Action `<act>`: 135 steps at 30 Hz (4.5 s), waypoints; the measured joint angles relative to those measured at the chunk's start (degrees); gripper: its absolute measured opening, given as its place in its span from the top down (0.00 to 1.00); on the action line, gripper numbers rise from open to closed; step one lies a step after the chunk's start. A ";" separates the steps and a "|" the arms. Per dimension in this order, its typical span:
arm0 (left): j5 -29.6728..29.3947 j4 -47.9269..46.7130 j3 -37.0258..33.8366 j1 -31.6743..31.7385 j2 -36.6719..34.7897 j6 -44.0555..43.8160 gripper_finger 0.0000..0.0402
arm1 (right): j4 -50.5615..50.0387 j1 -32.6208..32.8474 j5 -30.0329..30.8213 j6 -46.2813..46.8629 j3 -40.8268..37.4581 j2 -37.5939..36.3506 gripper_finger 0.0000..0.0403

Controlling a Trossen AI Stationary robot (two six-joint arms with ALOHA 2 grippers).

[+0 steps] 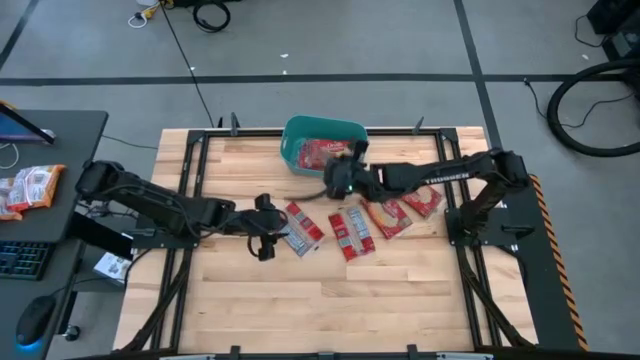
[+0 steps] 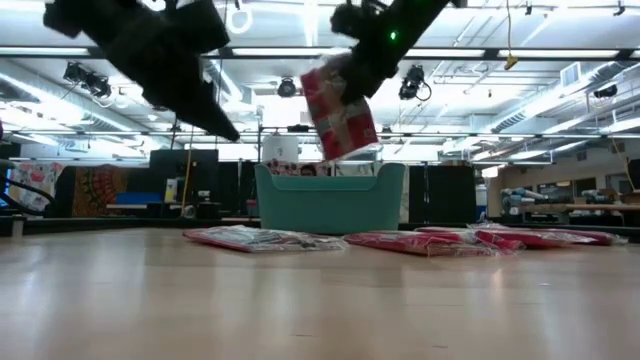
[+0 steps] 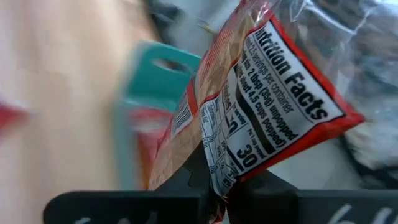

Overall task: Sort popcorn bags into baskets
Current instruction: Put the red popcorn bag into the green bin

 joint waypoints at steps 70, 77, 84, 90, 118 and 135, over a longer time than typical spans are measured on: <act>5.52 -5.24 -3.52 5.90 -1.18 0.21 0.58 | -27.89 -13.34 -18.87 8.61 18.89 17.12 0.53; 8.42 -8.20 -3.52 5.89 -1.15 0.19 0.58 | -26.74 -13.19 -19.80 10.78 12.86 9.47 0.54; 6.77 -7.27 -3.52 5.93 -0.52 -0.42 0.58 | -11.93 -11.62 -22.97 11.49 -1.91 1.08 0.56; 6.38 -9.00 -3.52 2.78 -0.33 5.67 0.58 | -8.19 -8.67 -22.83 13.27 -9.05 -3.56 0.56; -6.24 -10.09 5.64 -1.86 17.37 28.28 0.40 | 35.89 0.12 -28.11 5.54 -33.22 -7.17 0.56; -6.38 -9.80 5.99 -1.44 20.53 36.23 0.41 | 42.43 4.98 -30.84 6.52 -35.40 -6.91 0.56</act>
